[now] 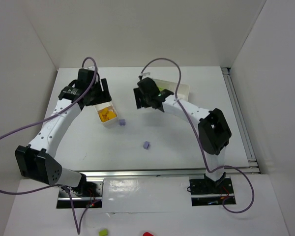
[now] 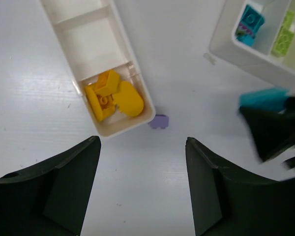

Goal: Sort the legos into containers by color

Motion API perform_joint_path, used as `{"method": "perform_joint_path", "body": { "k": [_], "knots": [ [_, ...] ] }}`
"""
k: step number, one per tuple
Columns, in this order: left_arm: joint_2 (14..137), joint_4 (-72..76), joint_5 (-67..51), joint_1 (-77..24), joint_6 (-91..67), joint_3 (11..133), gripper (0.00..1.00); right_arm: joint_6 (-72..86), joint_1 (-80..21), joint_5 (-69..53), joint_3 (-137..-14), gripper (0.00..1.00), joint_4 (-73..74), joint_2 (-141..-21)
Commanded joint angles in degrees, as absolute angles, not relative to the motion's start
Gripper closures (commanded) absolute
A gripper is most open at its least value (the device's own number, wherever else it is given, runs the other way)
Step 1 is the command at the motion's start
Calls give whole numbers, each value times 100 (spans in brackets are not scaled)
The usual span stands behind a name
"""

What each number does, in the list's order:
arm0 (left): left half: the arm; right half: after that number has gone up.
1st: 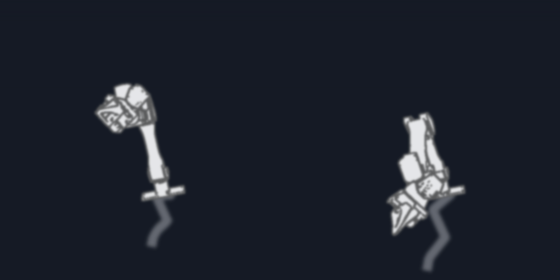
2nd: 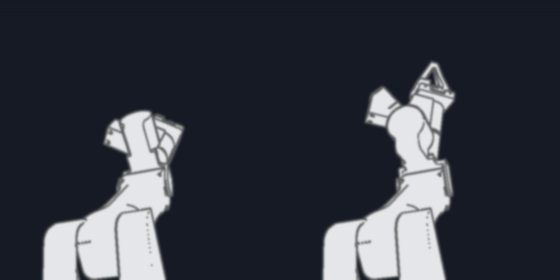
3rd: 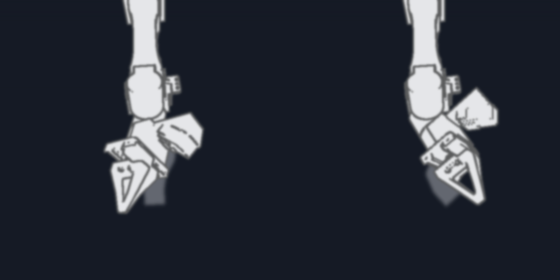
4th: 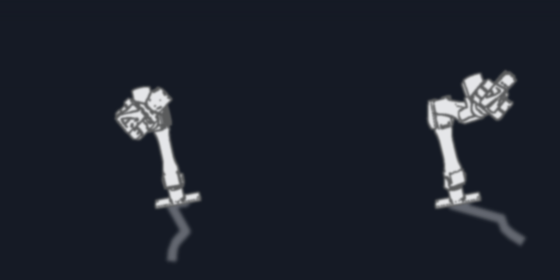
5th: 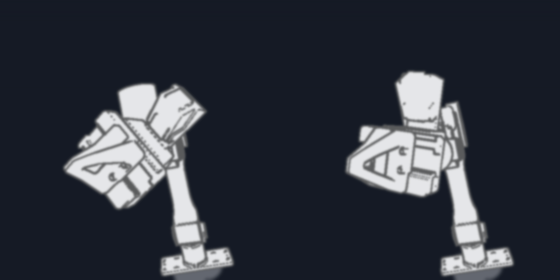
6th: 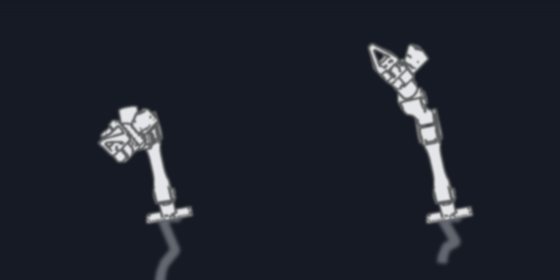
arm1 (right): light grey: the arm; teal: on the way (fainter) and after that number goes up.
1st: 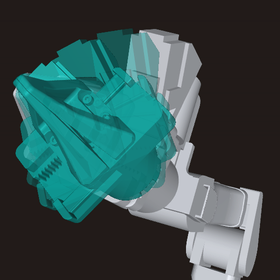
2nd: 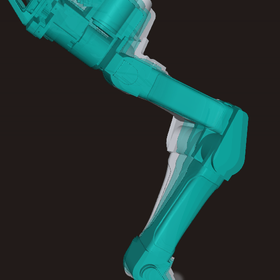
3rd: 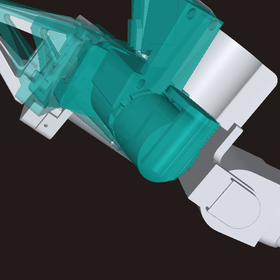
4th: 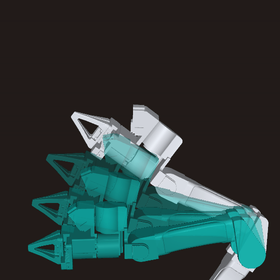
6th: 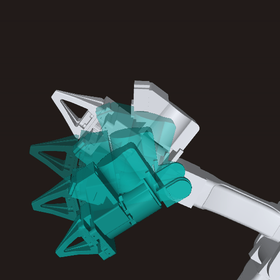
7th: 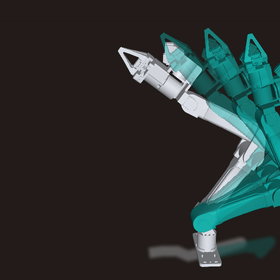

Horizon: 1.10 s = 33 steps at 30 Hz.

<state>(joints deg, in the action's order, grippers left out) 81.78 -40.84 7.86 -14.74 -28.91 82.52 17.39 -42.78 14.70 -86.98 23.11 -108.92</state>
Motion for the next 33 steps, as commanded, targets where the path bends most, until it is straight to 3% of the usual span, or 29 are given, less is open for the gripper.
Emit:
{"method": "perform_joint_path", "body": {
  "k": [1,11,16,19,22,27,33],
  "knots": [
    [7805,-4113,748,-1380,-2971,7806,21,1460,-3798,1644,-9613,44,2276,-11117],
    [7690,-4113,352,-1819,-3243,6829,19,1406,-3182,1538,-11390,40,2224,-12629],
    [8015,-3956,290,-2118,-3357,6636,14,1459,-3059,1485,-12102,14,2618,-13061],
    [8304,-3780,290,-2249,-3410,6565,14,1406,-3059,1538,-11718,13,2523,-12554],
    [8708,-3472,351,-2407,-3541,6547,23,1406,-3059,1695,-10699,13,2181,-11911],
    [9577,-3313,475,-2540,-3604,7012,21,1520,-2980,1968,-8925,13,1934,-10347],
    [10537,-3454,729,-2435,-3656,7759,18,1644,-2637,1724,-7736,13,2363,-9029]
  ]
}}
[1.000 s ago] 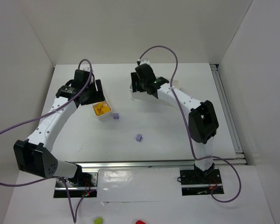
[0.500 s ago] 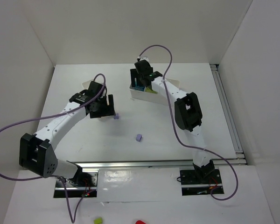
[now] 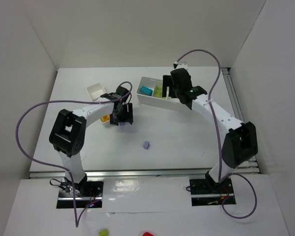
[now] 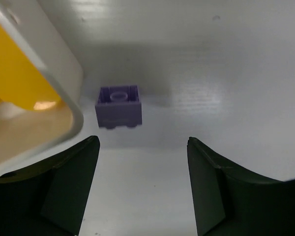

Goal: Sort the legos into containers by color

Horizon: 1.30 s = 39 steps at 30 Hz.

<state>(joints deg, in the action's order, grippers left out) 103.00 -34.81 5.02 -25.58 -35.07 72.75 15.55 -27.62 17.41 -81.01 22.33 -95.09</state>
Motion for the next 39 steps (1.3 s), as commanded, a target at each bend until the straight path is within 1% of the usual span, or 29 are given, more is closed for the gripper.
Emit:
{"method": "perform_joint_path", "body": {
  "k": [1,4,5,7,11,12,13,14,15,17,19,21,22,26,29,30,31,32,33,35,36,37,39],
  "knots": [
    [10782,-3524,782,-2356,-3656,7856,18,1644,-2637,1505,-7482,13,2434,-8922],
    [11117,-3524,782,-2355,-3516,8060,18,1915,-2811,908,-6787,13,2487,-8465],
    [11179,-3524,782,-2355,-3516,8147,20,1977,-2900,540,-6594,13,2487,-8368],
    [11232,-3524,782,-2355,-3384,8209,21,2197,-3267,274,-6016,13,2426,-8096],
    [11355,-3524,782,-2425,-3322,8209,27,2513,-3891,132,-5459,13,2426,-7823],
    [11355,-3524,782,-2426,-3322,8209,30,2566,-3998,71,-5458,13,2426,-7822],
    [11303,-3524,782,-2426,-3322,8139,30,2566,-4112,70,-5371,13,2356,-7822],
    [11303,-3524,782,-2487,-3322,8078,32,2636,-4348,70,-5370,13,2355,-7822],
    [11242,-3524,782,-2487,-3322,8016,39,2637,-4455,70,-5370,13,2355,-7988],
    [11162,-3524,782,-2487,-3322,7963,45,2637,-4727,70,-5370,13,2303,-8182],
    [11005,-3577,853,-2487,-3322,7963,55,2637,-4895,70,-5510,13,2233,-8480],
    [10934,-3647,913,-2487,-3322,8024,60,2637,-5088,149,-5572,12,2163,-8752],
    [10934,-3717,914,-2487,-3322,8111,65,2585,-5089,210,-5642,12,2093,-8832],
    [10802,-3831,984,-2487,-3270,8297,68,2522,-5212,150,-5765,13,1960,-9219],
    [10802,-3884,1037,-2487,-3217,8437,68,2522,-5273,149,-5766,15,1837,-9352],
    [10802,-3885,1037,-2487,-3217,8490,72,2522,-5334,149,-5818,16,1837,-9412],
    [10802,-3885,1037,-2487,-3217,8490,73,2522,-5335,219,-5818,17,1776,-9474],
    [10802,-3937,1037,-2487,-3217,8569,73,2522,-5335,220,-5818,19,1706,-9475],
    [10802,-3937,985,-2487,-3217,8569,73,2522,-5335,272,-5818,23,1705,-9527],
    [10732,-4008,932,-2540,-3217,8701,73,2575,-5335,272,-5818,27,1522,-9580],
    [10731,-4008,932,-2540,-3217,8797,73,2575,-5335,272,-5818,31,1468,-9641],
    [10671,-4069,871,-2540,-3217,8867,73,2575,-5335,272,-5818,38,1468,-9642],
    [10609,-4069,870,-2540,-3165,9087,73,2575,-5335,272,-5949,48,1441,-9808]
  ]
}}
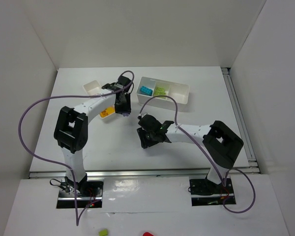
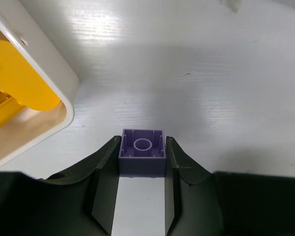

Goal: Sort the legos into containers by color

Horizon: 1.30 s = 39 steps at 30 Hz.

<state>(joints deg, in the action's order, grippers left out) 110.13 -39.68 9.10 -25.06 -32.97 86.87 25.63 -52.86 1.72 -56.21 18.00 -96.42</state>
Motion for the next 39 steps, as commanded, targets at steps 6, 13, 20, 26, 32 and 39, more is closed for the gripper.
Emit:
{"method": "perform_joint_path", "body": {
  "k": [6,13,20,26,32,39],
  "knots": [
    [10608,-4341,765,-2540,-3059,9859,73,2628,-5335,649,-6003,76,1826,-9616],
    [10678,-4395,484,-2540,-3006,10546,73,2681,-4722,1704,-6117,76,2654,-8535],
    [10731,-4447,370,-2592,-2953,10583,73,2295,-3255,2031,-6679,76,2462,-8235],
    [10564,-4447,79,-2785,-2900,10582,73,1873,-2251,1776,-7461,76,1803,-9280],
    [10985,-4447,-202,-3163,-2848,11363,72,1767,-1846,1783,-8426,25,1810,-10230],
    [12321,-4176,-939,-3366,-3023,12629,71,2109,-1144,2101,-7745,19,1871,-9186]
  ]
}}
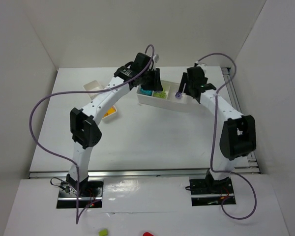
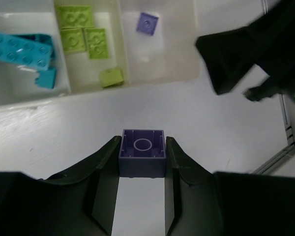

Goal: Sort the legos into containers by color

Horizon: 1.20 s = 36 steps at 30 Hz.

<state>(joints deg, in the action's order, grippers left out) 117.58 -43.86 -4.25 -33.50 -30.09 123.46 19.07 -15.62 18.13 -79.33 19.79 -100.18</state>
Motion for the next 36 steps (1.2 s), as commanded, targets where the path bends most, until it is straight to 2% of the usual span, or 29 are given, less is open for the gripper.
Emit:
{"method": "perform_joint_path", "body": {
  "k": [1,5,6,8,10,11,12,13,16,19,25,27,32,36],
  "knots": [
    [12453,-3905,-1175,-3366,-3076,12691,71,2249,-1021,2101,-7613,19,1950,-8845],
    [13166,-3289,-1511,-3498,-3234,13306,65,2426,-598,2075,-6794,18,2206,-7781],
    [13444,-3113,-1590,-3550,-3287,13402,59,2356,-485,1979,-6472,18,2206,-7561],
    [13753,-2823,-1661,-3551,-3410,13840,55,2355,-405,1846,-6267,18,2459,-6989],
    [14123,-2489,-1731,-3551,-3532,14131,38,2355,-352,1785,-6144,18,2662,-6533],
    [14263,-2331,-1731,-3551,-3533,14316,25,2355,-352,1784,-6057,18,2828,-6391],
    [14378,-2242,-1792,-3551,-3533,14439,3,2355,-352,1784,-5986,18,2908,-6268],
    [14440,-2172,-1863,-3551,-3533,14527,0,2355,-352,1784,-5985,18,3014,-6066],
    [14222,-1960,-1986,-3551,-3533,14319,0,2355,-299,1784,-5985,18,3252,-5924],
    [13502,-1837,-2039,-3551,-3455,13695,0,2303,-299,1846,-5906,18,3349,-5845],
    [11683,-1969,-1969,-3551,-2980,12491,0,2460,-299,1784,-5792,9,3226,-6082],
    [11331,-2353,-1829,-3551,-2743,12219,0,2680,-299,1959,-5731,3,3164,-6213],
    [10024,-3215,-942,-3376,-2259,11445,0,3137,-299,2381,-5599,1,3164,-6372],
    [9081,-3647,181,-3323,-1978,10295,0,2971,-299,2382,-5546,1,3111,-6547]
  ]
}}
